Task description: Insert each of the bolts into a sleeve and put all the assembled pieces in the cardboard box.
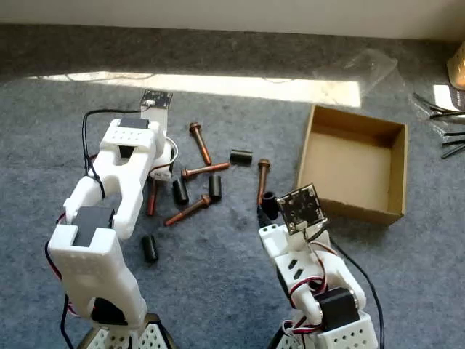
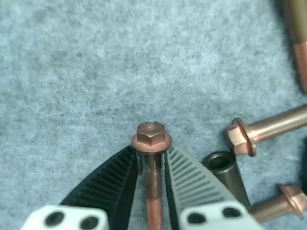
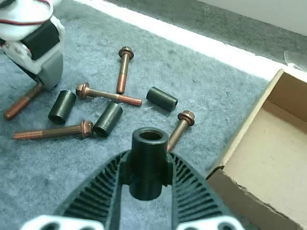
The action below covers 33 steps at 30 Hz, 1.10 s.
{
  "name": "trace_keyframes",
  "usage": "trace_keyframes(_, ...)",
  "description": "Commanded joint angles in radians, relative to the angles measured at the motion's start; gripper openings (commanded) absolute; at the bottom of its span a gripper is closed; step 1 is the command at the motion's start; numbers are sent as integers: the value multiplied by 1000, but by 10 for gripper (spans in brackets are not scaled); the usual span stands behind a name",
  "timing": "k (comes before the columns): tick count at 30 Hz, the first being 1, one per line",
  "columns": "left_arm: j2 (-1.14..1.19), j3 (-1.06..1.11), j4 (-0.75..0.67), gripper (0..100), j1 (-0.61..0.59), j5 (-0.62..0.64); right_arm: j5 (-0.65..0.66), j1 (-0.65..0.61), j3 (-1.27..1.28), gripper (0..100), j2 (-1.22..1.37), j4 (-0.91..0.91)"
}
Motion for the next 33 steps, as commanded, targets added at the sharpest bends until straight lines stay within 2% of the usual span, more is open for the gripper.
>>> trace_keyframes(1,-22,-18,-25,5,-12,2,2,-41,-1,5,-16,-35)
trace_keyframes(6,-70,-12,-18,5,-12,-21,2,-62,12,5,-12,-73)
trace_keyframes(11,-231,-8,83,5,31,-203,3,-64,105,5,-19,-180)
trace_keyframes(20,-478,-10,149,5,71,-206,2,-67,148,5,-19,-243)
trace_keyframes(26,-664,-16,218,5,110,-206,2,-165,242,5,-19,-383)
trace_keyframes(29,-782,-8,247,5,145,-206,2,-171,285,5,-16,-472)
trace_keyframes(33,-906,-8,256,5,151,-207,-5,-176,295,5,-19,-501)
